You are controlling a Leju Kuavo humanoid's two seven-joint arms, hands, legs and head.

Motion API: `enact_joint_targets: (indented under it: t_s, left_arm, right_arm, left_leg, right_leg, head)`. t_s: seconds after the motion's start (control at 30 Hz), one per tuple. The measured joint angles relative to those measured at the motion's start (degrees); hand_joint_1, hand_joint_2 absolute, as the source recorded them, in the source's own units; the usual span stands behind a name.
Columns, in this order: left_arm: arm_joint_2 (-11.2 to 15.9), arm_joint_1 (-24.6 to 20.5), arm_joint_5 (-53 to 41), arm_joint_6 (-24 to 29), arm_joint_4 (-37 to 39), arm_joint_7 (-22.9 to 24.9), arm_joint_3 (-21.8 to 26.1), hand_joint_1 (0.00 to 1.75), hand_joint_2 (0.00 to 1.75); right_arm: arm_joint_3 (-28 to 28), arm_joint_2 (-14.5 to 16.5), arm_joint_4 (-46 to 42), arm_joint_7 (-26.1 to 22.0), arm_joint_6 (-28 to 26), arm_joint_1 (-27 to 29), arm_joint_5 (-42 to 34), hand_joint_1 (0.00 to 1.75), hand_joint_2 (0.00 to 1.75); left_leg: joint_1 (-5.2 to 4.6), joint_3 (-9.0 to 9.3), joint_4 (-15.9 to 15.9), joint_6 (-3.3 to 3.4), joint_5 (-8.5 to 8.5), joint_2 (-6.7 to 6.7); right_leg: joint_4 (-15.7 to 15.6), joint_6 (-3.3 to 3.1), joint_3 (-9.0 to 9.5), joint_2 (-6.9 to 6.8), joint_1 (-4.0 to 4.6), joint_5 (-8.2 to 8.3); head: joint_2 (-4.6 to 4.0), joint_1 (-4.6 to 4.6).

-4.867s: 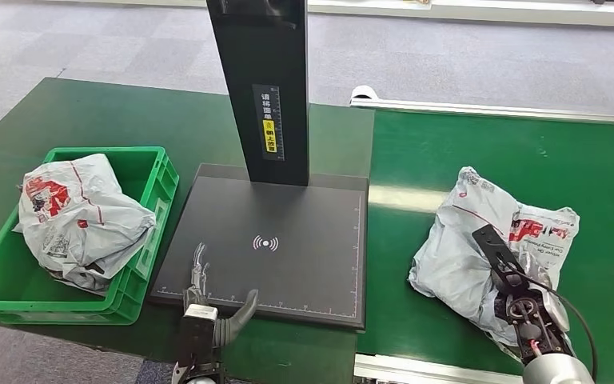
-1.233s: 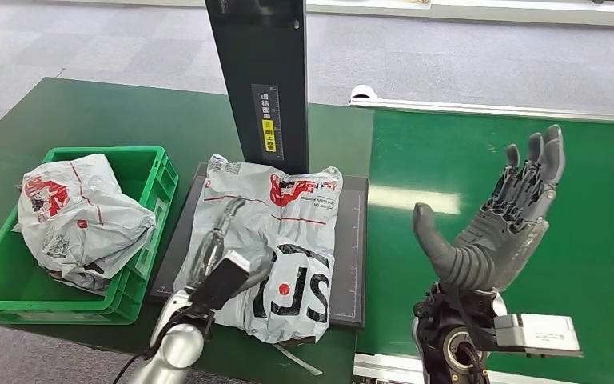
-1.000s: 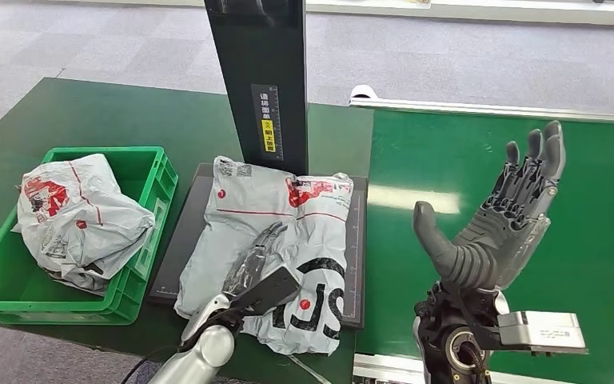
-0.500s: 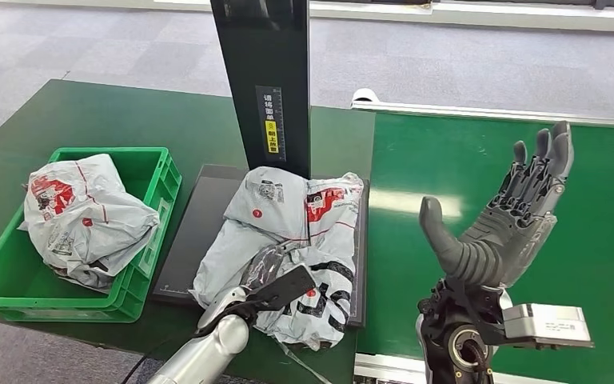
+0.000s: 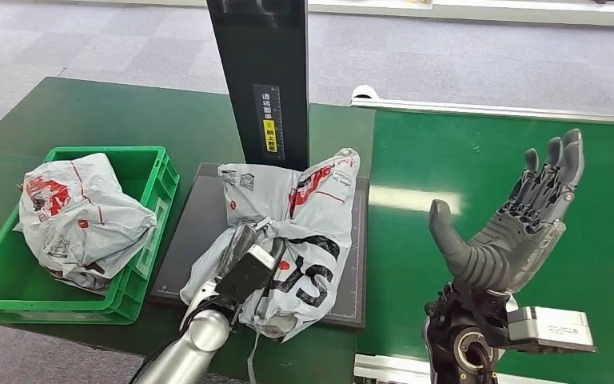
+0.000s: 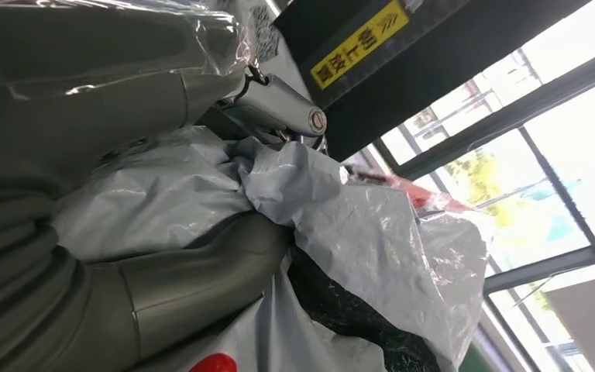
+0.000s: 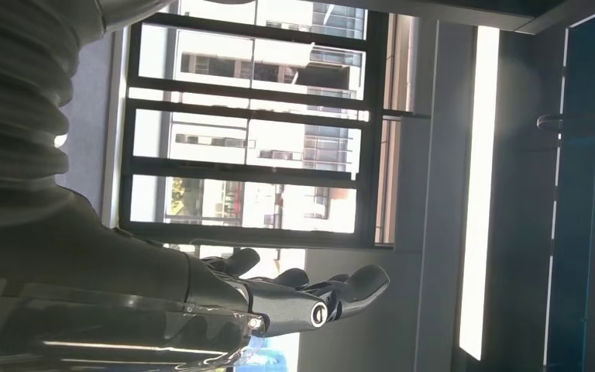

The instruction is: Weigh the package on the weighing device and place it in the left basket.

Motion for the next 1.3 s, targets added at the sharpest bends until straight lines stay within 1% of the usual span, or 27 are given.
enact_joint_targets:
  t_s: [0.07,0.13,0.2,0.27,0.33,0.4,0.5,0.57,0.63,0.7,0.8,0.87,0.9,1.0,1.03,1.13,1.17,1.23,1.27,1.3]
  left_arm:
    - [0.4,0.7,1.1,1.8,-2.6,-2.0,0.0,1.58,1.75]
    - [1.2,1.5,2.3,4.2,-7.2,-3.7,0.2,1.66,1.75]
    - [2.4,2.4,2.8,6.8,-13.4,-4.1,1.0,1.73,1.75]
    - [3.5,3.2,2.8,9.5,-19.4,-3.9,2.6,1.75,1.75]
    - [4.5,3.5,2.8,12.1,-24.5,-3.3,4.8,1.75,1.75]
    - [5.6,3.3,2.5,14.0,-28.2,-1.8,8.2,1.75,1.75]
    - [7.6,0.3,1.5,14.9,-29.0,1.4,15.1,1.75,1.75]
    - [9.4,-3.4,0.5,15.1,-26.1,2.4,20.6,1.75,1.75]
    - [11.6,-7.6,-1.6,15.7,-20.9,3.1,25.5,1.75,1.75]
    - [13.8,-11.8,-3.9,16.3,-14.4,3.9,29.0,1.75,1.75]
    - [16.9,-18.0,-7.4,17.1,-3.1,5.5,32.4,1.75,1.75]
    - [18.8,-21.6,-10.6,17.8,4.9,7.8,33.5,1.75,1.75]
    - [19.4,-22.9,-11.9,18.1,7.8,9.0,33.7,1.75,1.75]
    - [20.2,-24.6,-14.0,18.4,11.5,11.1,33.9,1.75,1.75]
    - [20.7,-25.3,-15.1,18.5,13.6,12.6,33.9,1.75,1.75]
    - [23.6,-29.3,-18.7,18.8,25.6,17.4,33.9,1.75,1.75]
    - [24.2,-30.2,-19.1,18.8,28.4,17.8,34.0,1.75,1.75]
    - [24.6,-31.0,-19.8,18.8,30.6,18.8,34.0,1.75,1.75]
    - [24.9,-31.4,-20.6,18.6,31.6,20.0,34.0,1.72,1.75]
    - [25.1,-31.8,-21.5,18.2,32.6,21.6,33.9,1.60,1.75]
  right_arm:
    - [-0.1,0.0,0.0,0.0,-0.1,0.0,-0.1,0.00,1.75]
    - [-0.2,0.0,0.0,-0.2,-0.2,0.1,-0.2,0.00,1.75]
    - [-0.4,0.0,0.0,-0.4,-0.3,0.4,-0.4,0.00,1.75]
    - [-0.5,0.0,0.0,-0.8,-0.6,0.7,-0.5,0.00,1.75]
    - [-0.6,0.0,0.1,-1.2,-0.9,1.0,-0.8,0.00,1.75]
    - [-0.7,0.0,0.3,-1.3,-1.0,1.0,-1.6,0.00,1.75]
    - [-0.6,-0.2,0.8,-1.2,-1.2,0.8,-2.9,0.00,1.75]
    - [-0.4,-0.4,1.4,-1.2,-1.7,0.5,-3.7,0.00,1.75]
    - [-0.2,-0.6,2.1,-1.2,-2.3,0.3,-4.6,0.00,1.75]
    - [0.0,-0.8,2.6,-1.2,-2.8,0.2,-5.1,0.00,1.75]
    - [0.3,-1.0,3.2,-1.2,-3.3,0.1,-5.5,0.00,1.75]
    - [0.5,-1.1,3.6,-1.1,-3.4,0.0,-5.6,0.00,1.75]
    - [0.5,-1.1,3.7,-1.1,-3.4,-0.1,-5.6,0.00,1.75]
    - [0.6,-1.2,4.0,-0.9,-3.4,-0.2,-5.6,0.00,1.75]
    - [0.7,-1.2,4.1,-0.8,-3.4,-0.2,-5.6,0.00,1.75]
    - [1.2,-1.5,5.1,-0.3,-3.6,-0.4,-5.6,0.00,1.75]
    - [1.3,-1.5,5.4,-0.3,-3.7,-0.4,-5.6,0.00,1.75]
    - [1.4,-1.6,5.7,-0.3,-3.7,-0.4,-5.6,0.00,1.75]
    - [1.4,-1.7,5.8,-0.2,-3.8,-0.4,-5.6,0.00,1.75]
    - [1.4,-1.7,6.0,-0.1,-4.0,-0.4,-5.6,0.00,1.75]
  left_leg:
    - [0.00,-0.03,0.0,0.00,0.00,0.01]
    - [0.00,-0.04,0.0,0.00,0.00,0.02]
    - [0.01,-0.05,0.0,0.00,0.00,0.03]
    - [0.01,-0.05,0.0,0.00,0.00,0.03]
    - [0.03,-0.06,0.0,-0.01,0.00,0.03]
    - [0.06,-0.06,0.0,-0.01,0.01,0.04]
    - [0.08,-0.02,0.0,-0.06,0.05,0.07]
    - [0.10,0.00,0.0,-0.12,0.12,0.07]
    - [0.10,0.02,0.0,-0.14,0.17,0.07]
    - [0.10,0.02,0.0,-0.15,0.20,0.07]
    - [0.10,0.02,0.0,-0.16,0.21,0.09]
    - [0.10,0.02,0.0,-0.16,0.21,0.13]
    - [0.10,0.01,0.0,-0.16,0.21,0.14]
    - [0.10,0.00,0.0,-0.16,0.20,0.13]
    - [0.10,0.00,0.0,-0.17,0.20,0.16]
    - [0.10,-0.05,0.0,-0.18,0.19,0.22]
    - [0.10,-0.07,0.0,-0.19,0.18,0.22]
    - [0.10,-0.08,0.0,-0.19,0.18,0.21]
    - [0.10,-0.08,0.0,-0.19,0.18,0.22]
    - [0.10,-0.08,0.0,-0.19,0.18,0.24]
  right_leg:
    - [0.0,0.00,-0.02,0.01,0.00,0.00]
    - [0.0,0.00,-0.03,0.01,0.00,0.00]
    - [0.0,0.00,-0.04,0.02,0.01,0.00]
    - [0.0,-0.01,-0.06,0.03,0.02,0.00]
    - [0.0,-0.01,-0.06,0.03,0.04,-0.01]
    - [0.0,-0.01,-0.06,0.03,0.07,-0.01]
    - [0.0,-0.04,-0.05,0.04,0.09,0.01]
    - [0.0,-0.09,-0.04,0.03,0.10,0.05]
    - [0.0,-0.12,-0.04,0.04,0.11,0.08]
    - [0.1,-0.14,-0.04,0.04,0.12,0.10]
    - [0.1,-0.15,-0.05,0.06,0.12,0.12]
    - [0.1,-0.16,-0.06,0.09,0.12,0.12]
    - [0.1,-0.16,-0.07,0.10,0.12,0.12]
    - [0.1,-0.16,-0.07,0.10,0.12,0.12]
    - [0.1,-0.16,-0.08,0.12,0.12,0.12]
    - [0.1,-0.16,-0.16,0.22,0.11,0.12]
    - [0.1,-0.16,-0.18,0.23,0.11,0.12]
    - [0.1,-0.16,-0.18,0.23,0.11,0.12]
    - [0.1,-0.16,-0.18,0.23,0.11,0.12]
    - [0.1,-0.16,-0.18,0.24,0.11,0.12]
  head:
    - [0.00,0.01]
    - [0.00,0.00]
    - [-0.01,-0.01]
    - [-0.02,-0.01]
    - [-0.01,-0.01]
    - [-0.01,0.00]
    - [-0.01,0.01]
    - [-0.01,0.01]
    - [-0.01,0.01]
    - [-0.01,0.01]
    - [0.00,0.01]
    - [-0.01,0.01]
    - [-0.01,0.01]
    - [-0.01,0.02]
    - [-0.01,0.01]
    - [-0.01,0.01]
    - [-0.01,0.01]
    - [0.00,0.02]
    - [-0.01,0.02]
    - [-0.01,0.02]
